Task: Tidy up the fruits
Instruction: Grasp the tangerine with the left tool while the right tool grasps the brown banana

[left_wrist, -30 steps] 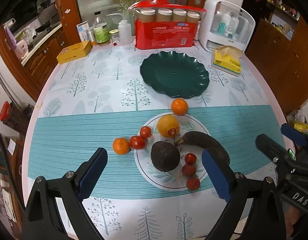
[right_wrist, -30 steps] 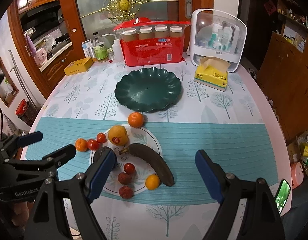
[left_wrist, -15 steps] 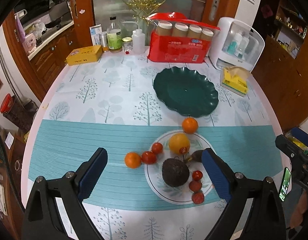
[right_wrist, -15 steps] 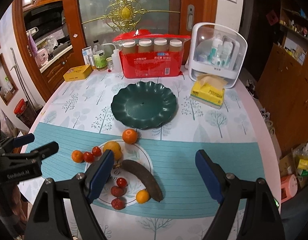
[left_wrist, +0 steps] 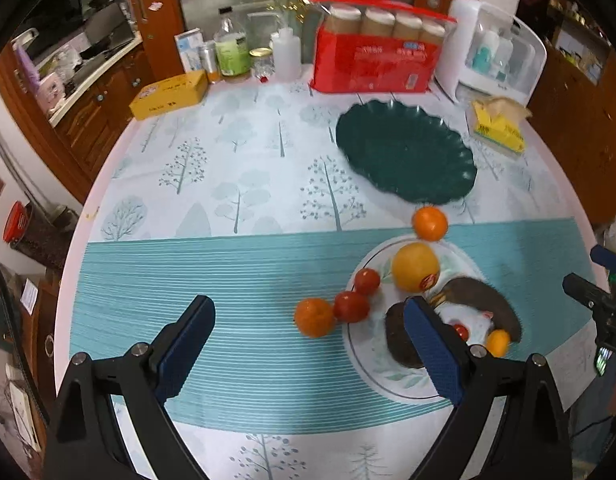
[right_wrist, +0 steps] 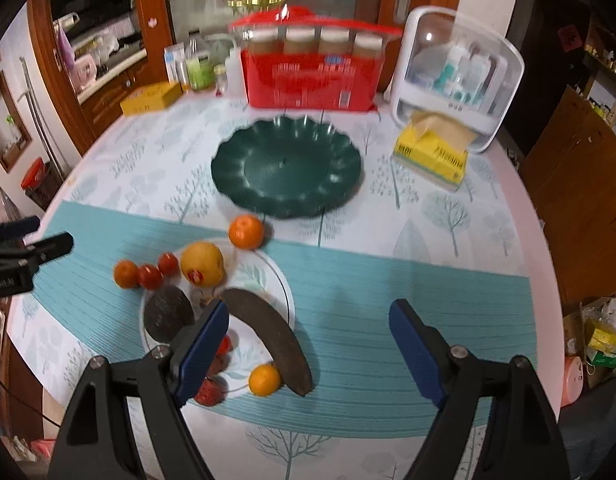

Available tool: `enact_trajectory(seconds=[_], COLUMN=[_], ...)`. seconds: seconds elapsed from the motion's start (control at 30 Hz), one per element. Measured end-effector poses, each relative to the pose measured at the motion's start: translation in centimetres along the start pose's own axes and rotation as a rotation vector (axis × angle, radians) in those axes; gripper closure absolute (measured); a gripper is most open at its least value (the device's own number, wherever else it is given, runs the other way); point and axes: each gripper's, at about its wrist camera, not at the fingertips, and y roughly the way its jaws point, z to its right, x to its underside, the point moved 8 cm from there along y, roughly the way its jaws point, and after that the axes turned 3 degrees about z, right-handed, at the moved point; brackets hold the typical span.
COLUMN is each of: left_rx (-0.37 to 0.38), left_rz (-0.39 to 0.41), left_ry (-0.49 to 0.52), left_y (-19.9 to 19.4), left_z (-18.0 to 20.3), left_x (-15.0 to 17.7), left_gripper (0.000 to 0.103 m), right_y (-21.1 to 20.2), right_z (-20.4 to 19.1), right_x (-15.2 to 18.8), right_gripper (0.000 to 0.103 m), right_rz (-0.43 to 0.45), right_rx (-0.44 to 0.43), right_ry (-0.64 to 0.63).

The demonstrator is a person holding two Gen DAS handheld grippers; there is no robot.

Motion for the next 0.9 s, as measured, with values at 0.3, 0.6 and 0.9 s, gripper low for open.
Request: enact_trajectory(seconds=[0.3, 0.6, 0.9], left_rx=[0.027, 0.101, 0.147], left_rz=[-0.085, -0.17, -0.19], left_ry=[0.073, 0.09, 0.076], left_y=[6.2, 10.6, 11.9], left_z=[-1.2, -0.9, -0.3], left_x=[2.6, 4.3, 4.4], left_gripper=[0.019, 0.038, 0.049], right_y=[5.9, 9.7, 12.1], right_z=[-0.3, -1.0, -2.6], right_x=[3.1, 4.9, 4.7], right_gripper=[0.029, 0.037, 0.041], right_rz=[-0.136, -0.229, -0.265], right_rx=[-0.036, -0.096, -0.139], right_ry=[-0.027, -0.056, -0.093])
